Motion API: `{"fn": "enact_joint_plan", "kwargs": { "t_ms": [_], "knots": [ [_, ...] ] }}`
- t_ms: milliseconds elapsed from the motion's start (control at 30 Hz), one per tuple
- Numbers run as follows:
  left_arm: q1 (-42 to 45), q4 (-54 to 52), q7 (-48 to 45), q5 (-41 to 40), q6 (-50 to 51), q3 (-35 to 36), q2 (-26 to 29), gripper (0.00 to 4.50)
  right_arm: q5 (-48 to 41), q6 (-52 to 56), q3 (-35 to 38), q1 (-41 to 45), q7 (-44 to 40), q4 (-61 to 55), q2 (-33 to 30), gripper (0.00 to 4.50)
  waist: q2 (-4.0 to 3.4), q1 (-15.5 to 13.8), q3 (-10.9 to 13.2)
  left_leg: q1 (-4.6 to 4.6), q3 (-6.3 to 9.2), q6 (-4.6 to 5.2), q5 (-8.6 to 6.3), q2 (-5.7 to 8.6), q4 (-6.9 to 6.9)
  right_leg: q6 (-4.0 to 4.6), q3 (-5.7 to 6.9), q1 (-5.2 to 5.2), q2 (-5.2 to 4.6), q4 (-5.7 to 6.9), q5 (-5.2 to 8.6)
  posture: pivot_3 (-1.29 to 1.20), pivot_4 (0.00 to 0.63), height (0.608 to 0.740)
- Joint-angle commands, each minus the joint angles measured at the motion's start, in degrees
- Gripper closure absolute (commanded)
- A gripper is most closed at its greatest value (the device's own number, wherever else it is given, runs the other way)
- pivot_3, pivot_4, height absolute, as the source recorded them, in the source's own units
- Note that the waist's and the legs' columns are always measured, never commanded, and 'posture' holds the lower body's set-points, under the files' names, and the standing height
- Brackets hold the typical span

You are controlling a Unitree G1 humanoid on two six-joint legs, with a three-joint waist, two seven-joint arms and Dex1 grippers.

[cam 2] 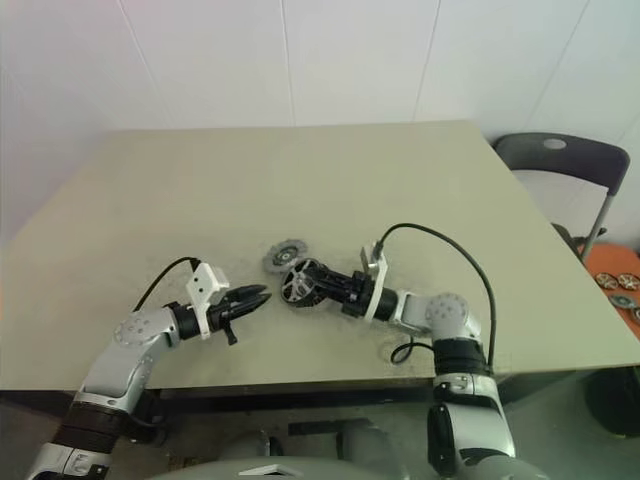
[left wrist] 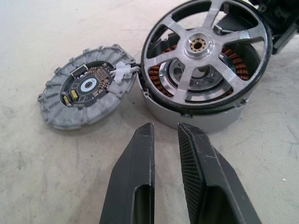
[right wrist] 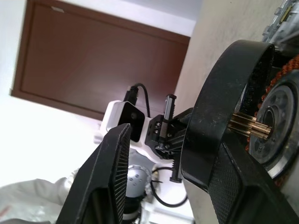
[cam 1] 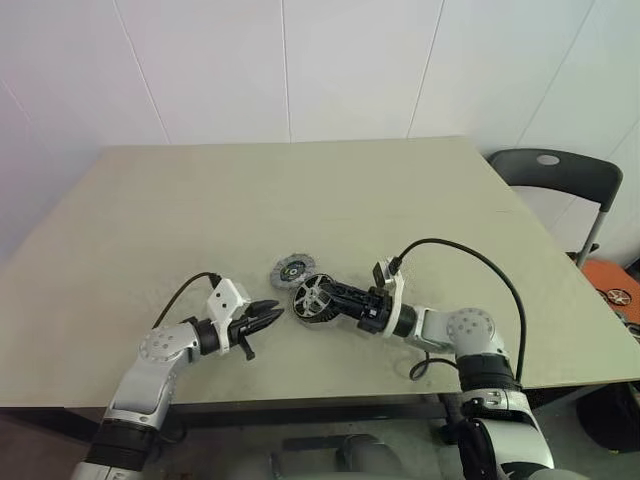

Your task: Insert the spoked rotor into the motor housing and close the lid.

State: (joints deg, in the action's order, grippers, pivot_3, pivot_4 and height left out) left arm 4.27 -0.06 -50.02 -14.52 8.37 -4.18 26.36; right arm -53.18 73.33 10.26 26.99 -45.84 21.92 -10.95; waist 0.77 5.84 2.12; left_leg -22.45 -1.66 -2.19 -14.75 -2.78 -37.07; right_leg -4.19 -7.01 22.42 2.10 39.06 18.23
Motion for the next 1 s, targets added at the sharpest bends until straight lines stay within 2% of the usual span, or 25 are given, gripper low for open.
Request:
{"fn": "enact_joint_plan", "kwargs": {
  "t_ms": [33, 300, 767, 1000],
  "knots": [
    [1.01, -1.04, -0.18, -0.24, -0.52, -0.29, -0.17, 3.58, 3.43, 0.06, -2.42, 2.4, 1.08, -0.89, -3.11, 2.15, 0.0, -0.07, 0.0, 0.0, 0.0, 0.0, 0.0, 0.0, 0.0, 0.0, 0.0, 0.0, 0.0, 0.0, 0.0, 0.0, 0.0, 0.74],
    [0.78, -1.42, 0.1, -0.3, -0.4, -0.74, -0.59, 3.58, 7.28, -3.18, -4.22, 5.81, 2.43, 1.38, -4.88, 2.15, 0.03, -0.32, -0.02, 0.0, 0.01, 0.0, 0.0, 0.02, -0.03, 0.04, 0.0, -0.03, -0.03, 0.0, -0.02, 0.0, 0.0, 0.74],
    [1.19, -0.82, -0.1, -0.16, -0.52, -0.95, -0.63, 3.58, 11.62, -3.6, -5.36, 5.22, 2.17, 3.55, -6.11, 2.15, 0.03, 0.09, -0.02, 0.05, 0.0, 0.0, 0.0, -0.03, -0.04, 0.07, -0.02, -0.05, 0.04, 0.01, -0.04, 0.0, 0.0, 0.74],
    [1.4, -0.52, -0.32, -0.17, -0.61, -1.15, -0.71, 3.58, 14.09, -4.44, -12.61, 5.86, -1.85, -4.43, -10.42, 2.15, 0.03, -0.31, -0.02, 0.02, 0.01, 0.0, 0.0, -0.01, -0.02, 0.06, -0.02, -0.03, 0.01, -0.01, -0.03, 0.0, 0.0, 0.74]
  ]
}}
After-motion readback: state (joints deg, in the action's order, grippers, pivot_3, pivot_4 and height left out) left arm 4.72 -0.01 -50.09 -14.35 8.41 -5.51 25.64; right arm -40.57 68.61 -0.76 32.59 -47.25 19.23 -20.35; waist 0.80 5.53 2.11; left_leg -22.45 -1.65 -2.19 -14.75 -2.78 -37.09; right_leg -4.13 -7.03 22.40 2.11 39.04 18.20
